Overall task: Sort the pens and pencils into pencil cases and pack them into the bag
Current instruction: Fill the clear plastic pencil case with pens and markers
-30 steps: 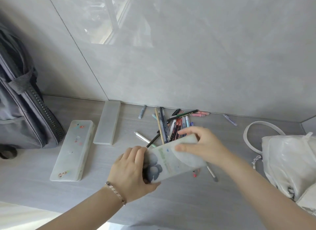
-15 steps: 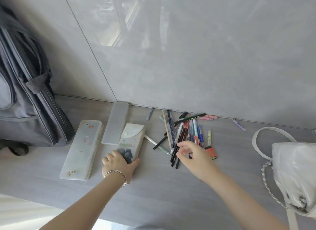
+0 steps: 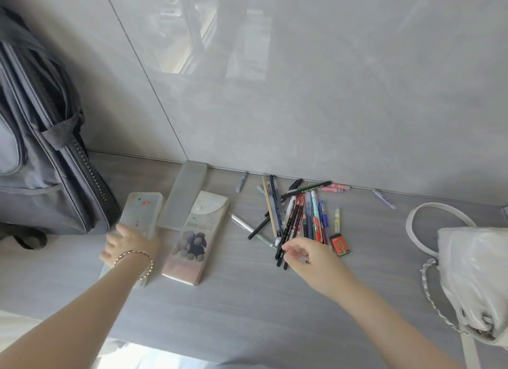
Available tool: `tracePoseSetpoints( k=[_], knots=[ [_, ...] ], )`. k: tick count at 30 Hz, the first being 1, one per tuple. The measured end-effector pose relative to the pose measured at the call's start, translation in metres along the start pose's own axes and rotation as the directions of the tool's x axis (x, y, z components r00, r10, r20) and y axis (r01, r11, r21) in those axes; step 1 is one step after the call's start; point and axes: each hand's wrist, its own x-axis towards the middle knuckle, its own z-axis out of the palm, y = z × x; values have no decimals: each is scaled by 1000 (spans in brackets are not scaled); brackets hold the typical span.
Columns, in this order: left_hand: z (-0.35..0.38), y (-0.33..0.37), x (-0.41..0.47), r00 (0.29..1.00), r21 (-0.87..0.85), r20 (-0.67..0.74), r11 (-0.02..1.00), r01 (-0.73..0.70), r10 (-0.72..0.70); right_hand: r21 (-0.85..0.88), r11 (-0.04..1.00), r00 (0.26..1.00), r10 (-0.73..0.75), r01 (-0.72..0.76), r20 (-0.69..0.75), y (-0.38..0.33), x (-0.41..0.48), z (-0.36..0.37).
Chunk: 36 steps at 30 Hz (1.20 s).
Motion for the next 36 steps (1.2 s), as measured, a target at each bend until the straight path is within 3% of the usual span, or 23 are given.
tracePoseSetpoints(
  k=[2,5,8,12,14,17,18,20,24,30,33,36],
  knots=[
    [-3,-3,2,995,81,89,996,37,-45,-2,1000,1000,1,-1,23,-3,-1,2],
    [-14,4,-6,998,20,37,999,40,-41,-4,1000,1000,-21,21,20,-5,-3,2],
    [-35,23,-27,999,-236,30,971,24,-18,15,998,997,-60,61,-39,-11,-6,0],
    [-62,59,-83,966,-597,134,796,-101,222,150,984,990,-83,100,-113,-30,-9,-2],
    [-63,74,-118,887,-677,223,719,-157,404,312,947,994,-44,73,-100,-42,-10,-2],
    [-56,88,-167,696,-733,325,635,-243,641,511,858,998,-33,53,-48,-50,-10,-3],
    [-52,90,-179,642,-718,359,640,-273,677,548,834,998,-50,68,-48,-49,-11,-4],
    [-44,90,-192,601,-676,411,671,-304,686,581,811,997,-51,72,-53,-43,-16,-8],
    [-40,88,-198,580,-685,395,649,-331,713,518,845,989,-71,130,-132,-28,-30,-9],
    [-51,87,-210,553,-702,287,565,-434,782,189,965,956,-126,180,-265,-21,-44,-11],
    [-55,85,-207,521,-789,292,510,-343,802,237,949,938,-123,206,-323,-14,-45,-14],
    [-62,84,-193,387,-909,406,410,77,828,558,803,904,60,209,-424,4,-38,-18]
  ],
)
